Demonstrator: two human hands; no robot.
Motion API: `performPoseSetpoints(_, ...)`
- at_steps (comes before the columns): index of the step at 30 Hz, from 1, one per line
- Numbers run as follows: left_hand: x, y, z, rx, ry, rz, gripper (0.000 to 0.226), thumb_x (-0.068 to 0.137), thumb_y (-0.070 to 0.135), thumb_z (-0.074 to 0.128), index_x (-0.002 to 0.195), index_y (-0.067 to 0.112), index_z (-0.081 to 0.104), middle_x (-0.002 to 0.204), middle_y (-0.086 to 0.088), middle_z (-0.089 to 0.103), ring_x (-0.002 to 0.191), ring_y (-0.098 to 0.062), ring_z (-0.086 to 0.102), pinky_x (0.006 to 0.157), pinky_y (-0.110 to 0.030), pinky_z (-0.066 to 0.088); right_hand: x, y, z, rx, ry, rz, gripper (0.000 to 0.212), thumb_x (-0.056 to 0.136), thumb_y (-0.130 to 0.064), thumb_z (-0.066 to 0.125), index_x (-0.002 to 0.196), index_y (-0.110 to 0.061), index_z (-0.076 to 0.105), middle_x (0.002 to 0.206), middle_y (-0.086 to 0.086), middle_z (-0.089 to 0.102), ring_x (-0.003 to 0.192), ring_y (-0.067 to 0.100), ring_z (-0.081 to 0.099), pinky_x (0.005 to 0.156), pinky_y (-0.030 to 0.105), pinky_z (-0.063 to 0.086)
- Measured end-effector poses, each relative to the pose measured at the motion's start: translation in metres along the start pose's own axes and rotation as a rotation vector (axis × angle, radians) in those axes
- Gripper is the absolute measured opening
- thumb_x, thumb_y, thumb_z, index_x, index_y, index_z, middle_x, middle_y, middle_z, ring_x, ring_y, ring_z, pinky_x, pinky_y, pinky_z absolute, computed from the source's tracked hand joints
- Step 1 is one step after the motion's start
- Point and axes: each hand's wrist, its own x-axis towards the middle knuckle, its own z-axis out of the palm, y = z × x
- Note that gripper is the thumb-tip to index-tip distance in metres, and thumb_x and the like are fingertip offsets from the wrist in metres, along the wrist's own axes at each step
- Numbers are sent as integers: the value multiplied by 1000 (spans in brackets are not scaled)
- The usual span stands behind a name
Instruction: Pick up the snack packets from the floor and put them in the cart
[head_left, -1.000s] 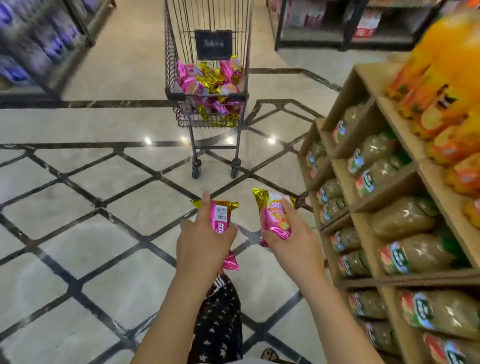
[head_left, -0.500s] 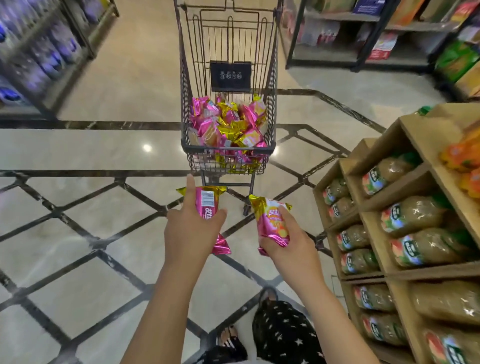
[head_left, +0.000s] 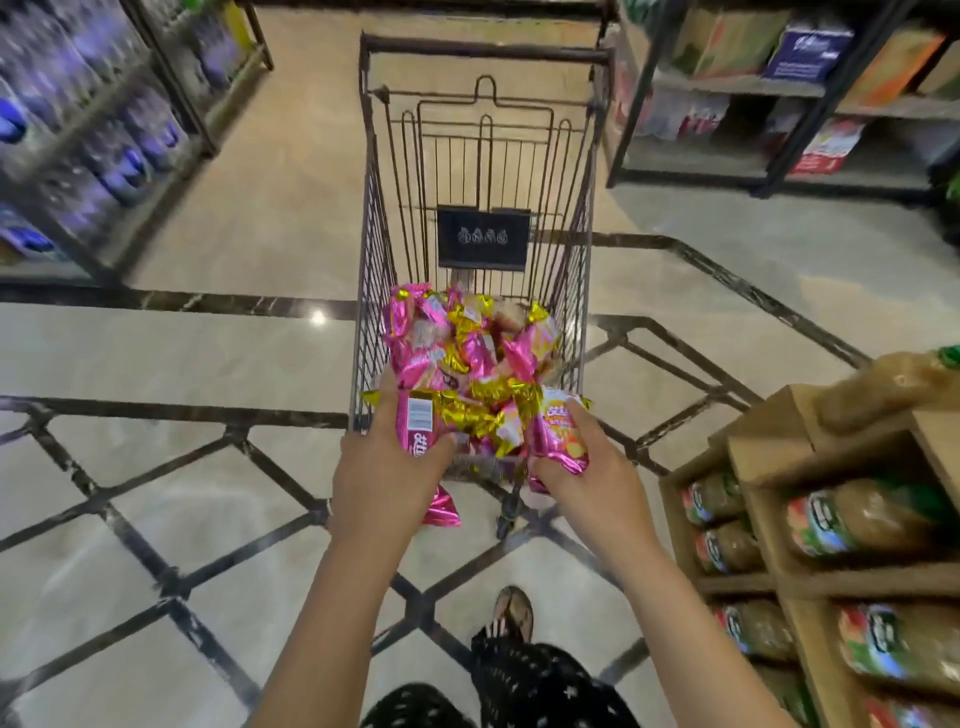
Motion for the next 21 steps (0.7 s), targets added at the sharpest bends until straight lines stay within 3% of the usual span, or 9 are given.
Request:
performPoseSetpoints(8,101,12,11,-13,-27,-37,93,85,60,62,154,48,-1,116,-7,57,106,-29,57,92,-39,50,112,-48,9,3,16,38,73,85,-41,64,149,-43,28,139,-5,52,120,20,53,93,36,48)
performPoseSetpoints(11,152,13,15,-2,-61,38,91,88,54,63,155,44,3,101,4,54,100,-21,56,80,-28,43,152,-62,30,-15,39,71,73,86,-41,65,149,-42,28,143,-5,51,124,20,51,97,37,47)
performPoseSetpoints(14,209,13,14,30,-134,31,90,88,54,62,152,51,-2,108,-2,54,95,-21,53,76,-27,37,193,-78,49,-44,67,106,75,86,-45,63,150,-42,25,149,-4,44,130,21,47,99,39,46)
performPoseSetpoints(17,259,14,11,74,-184,39,92,89,53,61,152,50,-5,102,-4,50,91,-22,51,73,-28,37,232,-93,70,-119,71,157,75,88,-49,60,152,-39,22,147,4,46,105,23,60,81,33,50)
performPoseSetpoints(21,315,8,17,137,-244,71,89,91,54,58,154,45,-4,100,-6,53,96,-30,59,71,-31,43,279,-98,103,-270,37,220,79,90,-55,55,154,-37,13,134,16,52,92,30,63,81,38,51)
